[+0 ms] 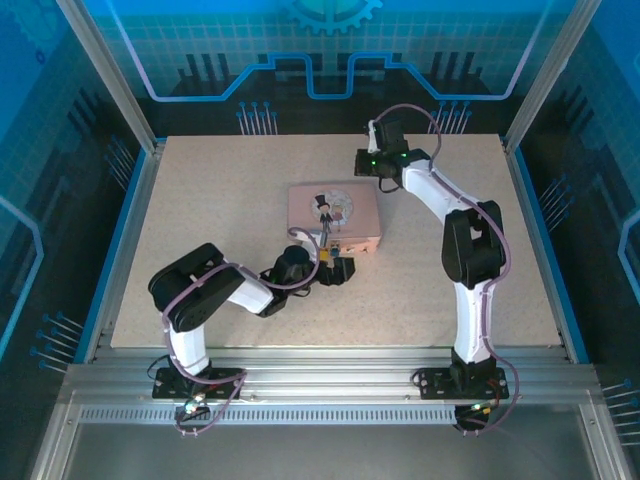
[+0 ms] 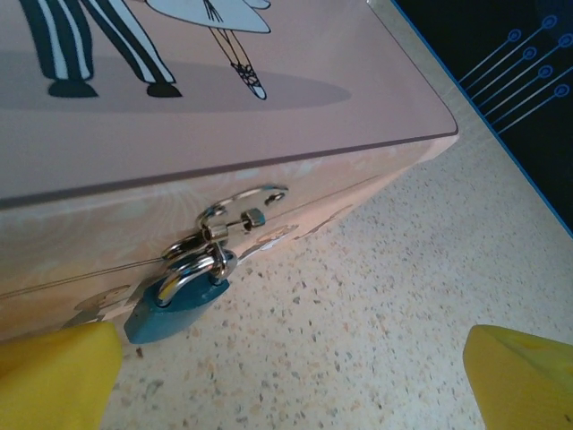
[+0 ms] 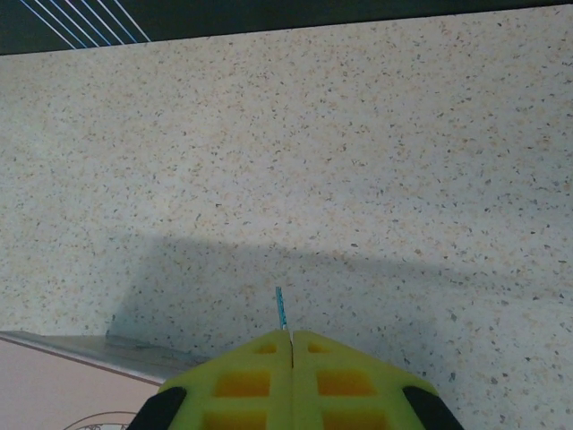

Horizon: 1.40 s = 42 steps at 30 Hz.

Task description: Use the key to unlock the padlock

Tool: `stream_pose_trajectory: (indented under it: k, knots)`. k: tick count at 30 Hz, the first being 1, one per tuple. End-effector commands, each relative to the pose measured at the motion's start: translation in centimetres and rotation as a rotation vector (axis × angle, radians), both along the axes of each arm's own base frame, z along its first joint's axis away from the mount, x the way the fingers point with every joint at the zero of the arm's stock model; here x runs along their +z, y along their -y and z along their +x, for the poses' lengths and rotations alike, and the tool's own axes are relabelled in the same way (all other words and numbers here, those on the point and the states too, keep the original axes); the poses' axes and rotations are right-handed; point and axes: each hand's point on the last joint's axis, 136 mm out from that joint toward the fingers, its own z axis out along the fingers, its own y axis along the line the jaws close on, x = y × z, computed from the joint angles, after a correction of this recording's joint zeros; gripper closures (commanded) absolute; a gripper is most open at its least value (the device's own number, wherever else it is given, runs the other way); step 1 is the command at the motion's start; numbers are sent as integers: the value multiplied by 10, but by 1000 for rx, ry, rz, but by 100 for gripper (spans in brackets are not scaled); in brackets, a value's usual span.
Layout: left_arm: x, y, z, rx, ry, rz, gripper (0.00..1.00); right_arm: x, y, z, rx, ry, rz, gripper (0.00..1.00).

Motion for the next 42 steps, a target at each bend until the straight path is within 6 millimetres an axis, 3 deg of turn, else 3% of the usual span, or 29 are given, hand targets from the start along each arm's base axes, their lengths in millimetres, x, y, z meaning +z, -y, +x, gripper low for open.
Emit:
stream_pose_trajectory:
  k: [1, 7, 12, 20, 30, 38, 42]
  knots:
    - [20, 12, 12, 2, 117, -20, 1, -7, -6, -1, 21, -17, -28, 100]
    - [20, 18, 14, -19, 145, -20, 1, -31, -14, -11, 44, -58, -47, 100]
    - [28, 29, 9, -85, 168, -43, 8, -49, -17, -21, 56, -87, -56, 100]
    - [28, 36, 18, -72, 178, -34, 6, -61, -23, -32, 66, -109, -54, 100]
    - [38, 49, 11, -146, 192, -109, 24, -55, -23, -37, 73, -95, -48, 100]
    - [37, 45, 14, -134, 143, -148, 25, -50, -23, -40, 74, -85, -36, 100]
    - [39, 29, 8, -100, 137, -147, 17, -40, -18, -38, 69, -57, -60, 100]
